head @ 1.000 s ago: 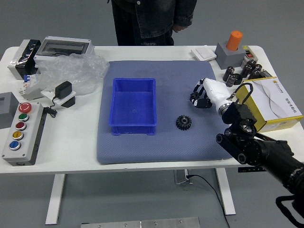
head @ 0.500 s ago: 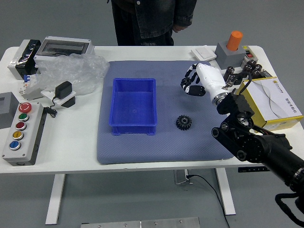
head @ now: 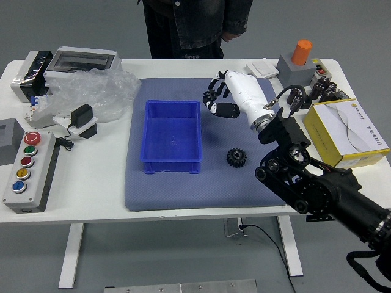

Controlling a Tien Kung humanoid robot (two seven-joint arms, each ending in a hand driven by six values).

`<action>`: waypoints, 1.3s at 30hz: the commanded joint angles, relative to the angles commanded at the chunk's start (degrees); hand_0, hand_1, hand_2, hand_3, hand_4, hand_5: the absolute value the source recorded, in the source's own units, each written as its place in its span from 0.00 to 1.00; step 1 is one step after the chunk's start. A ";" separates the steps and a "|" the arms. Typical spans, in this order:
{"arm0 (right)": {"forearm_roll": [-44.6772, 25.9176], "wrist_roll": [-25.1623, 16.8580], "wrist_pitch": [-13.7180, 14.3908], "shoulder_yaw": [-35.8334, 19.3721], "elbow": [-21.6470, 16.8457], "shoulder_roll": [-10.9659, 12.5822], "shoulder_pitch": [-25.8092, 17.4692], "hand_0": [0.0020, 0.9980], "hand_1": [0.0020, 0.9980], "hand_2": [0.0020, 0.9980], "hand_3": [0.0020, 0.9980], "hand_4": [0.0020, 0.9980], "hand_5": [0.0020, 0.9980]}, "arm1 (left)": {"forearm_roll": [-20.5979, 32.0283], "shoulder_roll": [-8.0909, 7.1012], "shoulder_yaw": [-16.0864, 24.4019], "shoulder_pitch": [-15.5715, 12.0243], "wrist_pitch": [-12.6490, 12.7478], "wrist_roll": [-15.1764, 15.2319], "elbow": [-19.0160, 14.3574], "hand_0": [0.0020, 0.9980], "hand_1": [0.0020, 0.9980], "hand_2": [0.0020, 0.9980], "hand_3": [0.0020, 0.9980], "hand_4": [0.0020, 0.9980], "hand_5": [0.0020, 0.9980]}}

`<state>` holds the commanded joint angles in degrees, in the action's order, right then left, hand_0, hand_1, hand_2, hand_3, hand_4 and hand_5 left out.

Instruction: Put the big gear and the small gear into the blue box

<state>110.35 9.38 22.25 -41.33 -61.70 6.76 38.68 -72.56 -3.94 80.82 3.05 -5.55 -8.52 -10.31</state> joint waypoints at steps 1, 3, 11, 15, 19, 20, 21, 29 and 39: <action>-0.04 0.02 0.04 0.24 -0.39 -0.35 -0.13 0.58 0.38 0.39 0.48 0.68 0.13 | -0.02 -0.01 0.04 0.00 -0.01 0.00 0.00 0.73 0.68 0.70 0.70 0.43 0.00; -0.18 0.05 0.16 0.91 -1.15 -1.27 -0.47 0.58 0.38 0.39 0.48 0.68 0.13 | -0.07 -0.01 0.13 0.00 -0.03 0.00 0.00 0.73 0.68 0.70 0.70 0.43 0.00; -1.72 0.12 -0.37 3.60 -2.51 -4.60 -1.67 0.58 0.38 0.39 0.48 0.68 0.13 | -0.21 -0.02 0.25 0.03 -0.07 -0.02 0.00 0.73 0.68 0.70 0.70 0.43 0.00; -3.41 0.69 -2.49 3.88 -2.56 -5.31 -2.00 0.59 0.44 0.51 0.57 0.76 0.31 | -0.13 -0.06 0.11 -0.10 -0.04 -0.07 0.00 0.73 0.68 0.70 0.70 0.43 0.00; -4.42 1.92 -5.20 3.71 -2.45 -5.63 -2.14 0.61 0.52 0.71 0.75 0.81 0.48 | -0.22 -0.08 0.15 -0.14 -0.05 -0.08 0.00 0.73 0.68 0.70 0.70 0.43 0.00; -4.58 2.23 -5.89 3.65 -2.41 -5.66 -2.16 0.61 0.52 0.71 0.75 0.81 0.48 | -0.28 -0.07 0.20 -0.12 -0.07 -0.08 0.00 0.73 0.68 0.70 0.70 0.43 0.00; -4.69 2.48 -6.46 3.59 -2.36 -5.67 -2.17 0.61 0.52 0.71 0.75 0.81 0.48 | -0.35 -0.06 0.25 -0.10 -0.09 -0.07 0.00 0.73 0.68 0.70 0.70 0.43 0.00; -4.51 3.81 -9.08 2.46 -3.18 -5.00 -1.97 0.64 0.56 0.78 0.84 0.86 0.52 | -0.54 -0.02 0.35 -0.19 -0.14 -0.11 0.00 0.73 0.68 0.70 0.70 0.44 0.00; -5.60 7.51 -13.21 -3.08 -9.02 0.82 -1.72 0.69 0.63 0.78 0.82 0.89 0.55 | -0.44 -0.42 0.59 -0.17 -0.10 0.00 0.00 0.73 0.68 0.70 0.70 0.44 0.00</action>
<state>104.75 16.89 9.04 -44.41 -70.72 7.57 36.96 -73.00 -4.36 81.41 2.88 -5.65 -8.52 -10.31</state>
